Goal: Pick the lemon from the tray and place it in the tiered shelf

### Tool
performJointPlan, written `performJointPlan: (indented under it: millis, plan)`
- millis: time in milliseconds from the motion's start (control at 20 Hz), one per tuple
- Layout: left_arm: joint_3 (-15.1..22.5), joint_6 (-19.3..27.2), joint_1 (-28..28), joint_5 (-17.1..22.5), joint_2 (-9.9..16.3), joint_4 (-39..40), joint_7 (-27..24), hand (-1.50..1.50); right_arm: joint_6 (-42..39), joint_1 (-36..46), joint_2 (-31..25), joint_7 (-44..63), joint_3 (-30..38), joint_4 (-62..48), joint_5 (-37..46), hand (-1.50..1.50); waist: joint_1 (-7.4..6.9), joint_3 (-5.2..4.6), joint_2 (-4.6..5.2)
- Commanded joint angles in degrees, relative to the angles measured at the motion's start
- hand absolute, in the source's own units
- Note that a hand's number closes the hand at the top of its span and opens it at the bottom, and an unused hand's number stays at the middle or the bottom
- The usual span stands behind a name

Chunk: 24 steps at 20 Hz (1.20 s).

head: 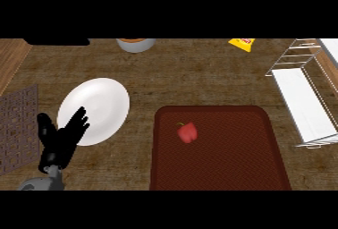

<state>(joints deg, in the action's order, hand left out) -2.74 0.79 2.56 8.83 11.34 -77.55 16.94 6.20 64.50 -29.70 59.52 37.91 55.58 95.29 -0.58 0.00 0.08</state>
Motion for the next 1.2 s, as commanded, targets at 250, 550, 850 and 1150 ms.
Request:
performJointPlan:
  millis: [250,550,850,1150]
  plan:
    - [-0.35,-0.91,-1.42,-0.61,0.29,1.19,-2.61,0.0,14.37,-0.08,2.89,3.9,2.29,9.3,-2.51,-1.5,0.19,0.0,-0.08]
    - [0.23,-0.07,0.08,-0.23,-0.08,-1.88,1.85,0.0,24.54,-1.91,6.15,2.58,4.29,14.7,-4.96,-1.5,0.13,0.06,-0.05]
    - [-0.11,0.57,0.06,-1.47,-0.14,-0.35,-0.07,0.0,18.89,0.99,2.25,6.79,3.12,23.33,5.21,-1.5,0.54,-0.08,-0.3]
    - [-2.9,-1.95,-0.69,0.71,1.94,1.92,-1.2,0.0,17.48,-6.72,6.97,8.18,6.4,40.88,11.32,-1.5,1.89,-0.07,-0.65]
